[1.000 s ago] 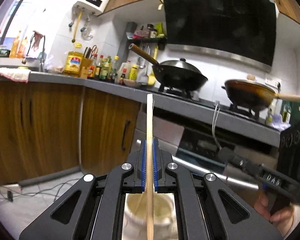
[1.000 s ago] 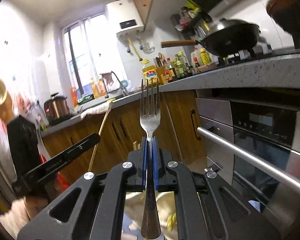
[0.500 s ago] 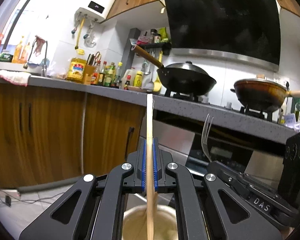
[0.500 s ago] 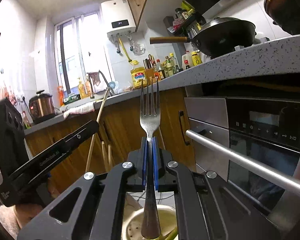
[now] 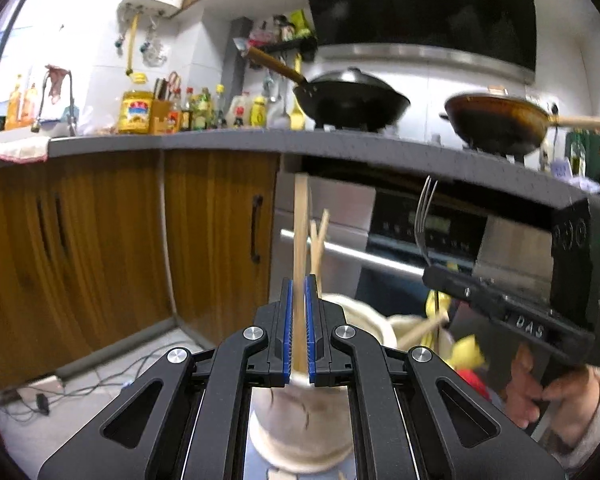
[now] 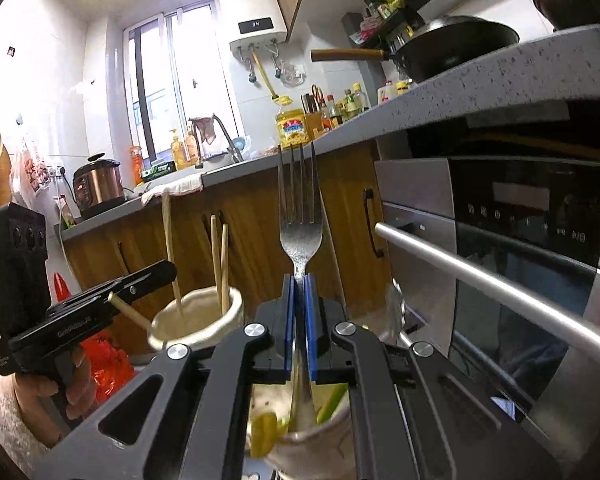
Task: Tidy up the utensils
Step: 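Drop the chopstick into the tall pot while the right drops the fork into the small pot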
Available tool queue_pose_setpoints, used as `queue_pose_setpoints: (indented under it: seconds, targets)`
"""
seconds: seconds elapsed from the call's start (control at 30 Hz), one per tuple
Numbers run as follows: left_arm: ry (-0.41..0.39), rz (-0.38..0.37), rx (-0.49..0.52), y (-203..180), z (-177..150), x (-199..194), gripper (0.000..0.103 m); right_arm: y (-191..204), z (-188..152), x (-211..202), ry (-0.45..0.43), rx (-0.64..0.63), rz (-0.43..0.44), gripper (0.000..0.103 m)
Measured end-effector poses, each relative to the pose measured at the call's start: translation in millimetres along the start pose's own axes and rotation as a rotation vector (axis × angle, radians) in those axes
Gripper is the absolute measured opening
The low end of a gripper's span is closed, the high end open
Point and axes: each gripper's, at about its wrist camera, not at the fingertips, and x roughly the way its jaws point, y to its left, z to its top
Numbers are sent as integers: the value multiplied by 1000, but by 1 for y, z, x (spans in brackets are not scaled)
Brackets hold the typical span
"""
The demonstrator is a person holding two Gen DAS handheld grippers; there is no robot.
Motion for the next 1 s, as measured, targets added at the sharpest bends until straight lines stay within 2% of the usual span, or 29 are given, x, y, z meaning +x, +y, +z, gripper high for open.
queue_pose_setpoints:
  seconds: [0.17,0.5,0.83,0.87,1.0]
  targets:
    - [43,9,56,-6,-7,-2,7,-1,-13,-5,40,-4,2,5]
    - [59,22,41,-2,-6,-4,12,-9,-23,-3,103,37,-18,6]
    - [75,56,50,-5,-9,-16,17,-6,-20,-6,107,36,-16,8]
    - [75,66,49,-5,-9,-18,18,-5,-19,-7,102,32,-18,10]
    - [63,98,38,-8,-9,-31,25,-1,-12,-17,67,25,-22,28]
